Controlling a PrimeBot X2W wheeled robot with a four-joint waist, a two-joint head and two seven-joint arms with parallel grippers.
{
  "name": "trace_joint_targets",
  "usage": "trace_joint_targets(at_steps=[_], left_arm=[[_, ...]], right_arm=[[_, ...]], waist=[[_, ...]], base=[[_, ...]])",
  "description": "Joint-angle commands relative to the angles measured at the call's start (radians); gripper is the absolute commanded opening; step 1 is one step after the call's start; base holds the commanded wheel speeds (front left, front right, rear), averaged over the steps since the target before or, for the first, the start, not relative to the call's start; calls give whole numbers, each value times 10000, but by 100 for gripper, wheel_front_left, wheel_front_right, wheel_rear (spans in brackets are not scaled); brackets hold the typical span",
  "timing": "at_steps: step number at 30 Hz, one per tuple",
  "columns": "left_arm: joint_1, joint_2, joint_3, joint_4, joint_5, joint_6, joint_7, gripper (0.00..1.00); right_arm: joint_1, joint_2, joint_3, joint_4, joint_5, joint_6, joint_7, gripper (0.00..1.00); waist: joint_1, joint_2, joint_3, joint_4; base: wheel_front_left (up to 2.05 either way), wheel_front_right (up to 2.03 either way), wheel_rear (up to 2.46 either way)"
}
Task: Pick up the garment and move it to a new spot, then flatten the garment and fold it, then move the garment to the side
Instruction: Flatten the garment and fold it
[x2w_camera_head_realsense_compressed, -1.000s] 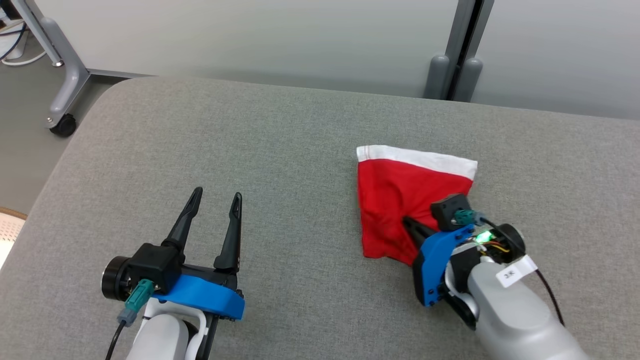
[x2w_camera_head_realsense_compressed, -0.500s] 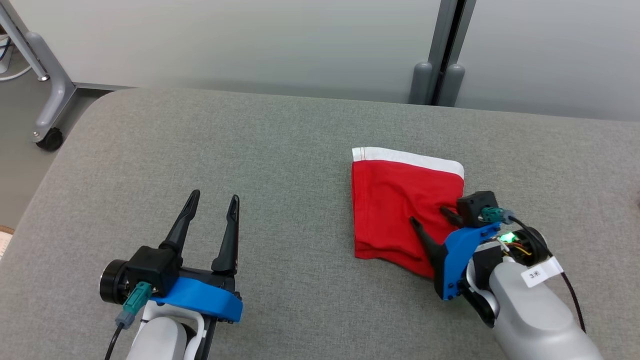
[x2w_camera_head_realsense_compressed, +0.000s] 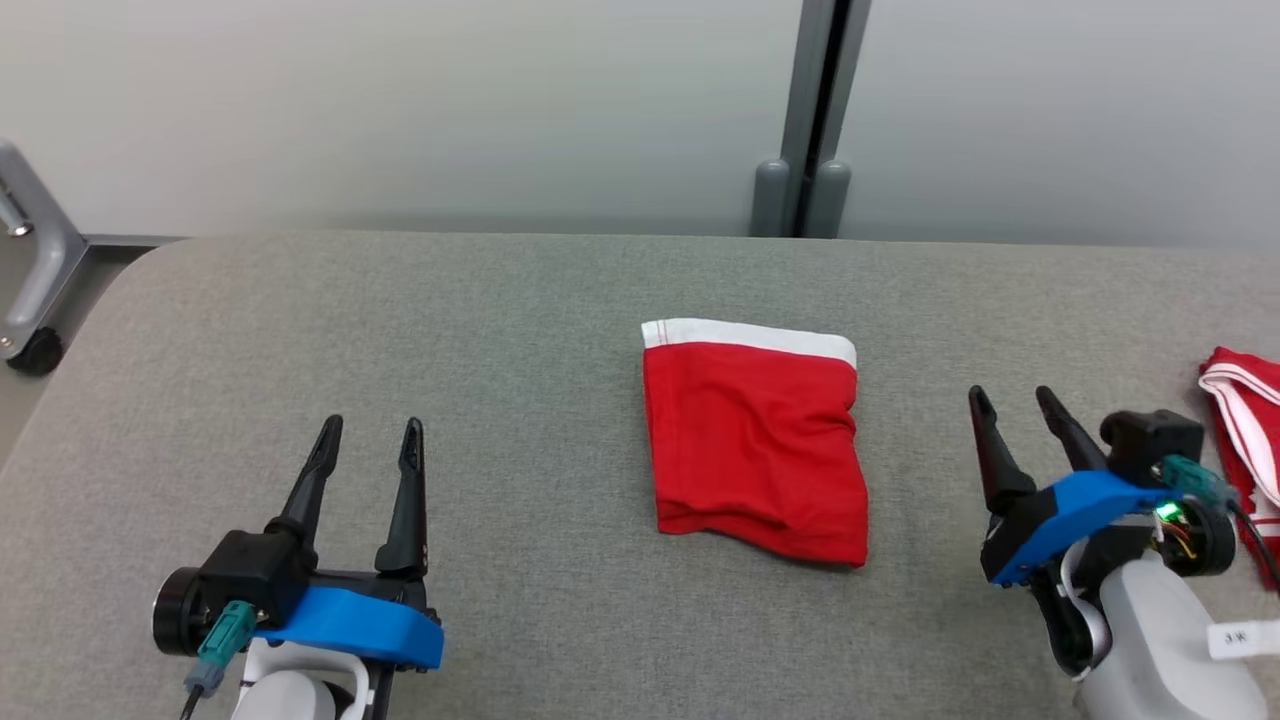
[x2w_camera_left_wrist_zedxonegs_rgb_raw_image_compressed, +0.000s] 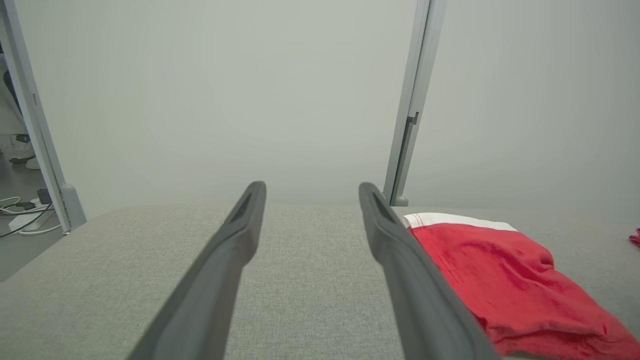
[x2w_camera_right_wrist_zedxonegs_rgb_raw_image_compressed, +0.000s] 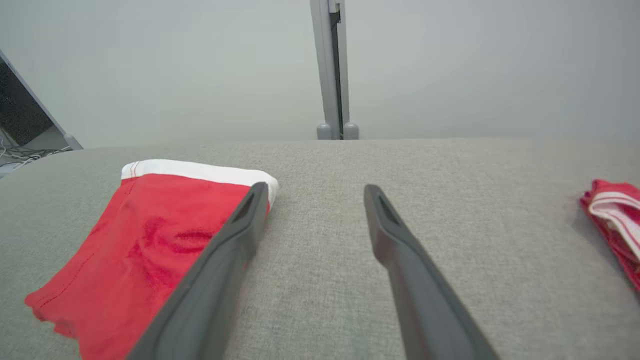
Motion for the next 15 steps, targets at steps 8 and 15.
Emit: trace_joint_targets(at_steps=[8, 15], left_arm=[[552, -44, 696, -244, 144, 9, -44, 100], [837, -78, 1216, -63, 87, 50, -44, 100]], right_arm=[[2189, 297, -897, -2982, 216, 1, -416, 100], [3422, 467, -759, -5066, 219, 1, 161, 100]], waist=[[0, 0, -396, -869], [0, 0, -509, -1428]], base=[[0, 0, 0], [0, 0, 0]])
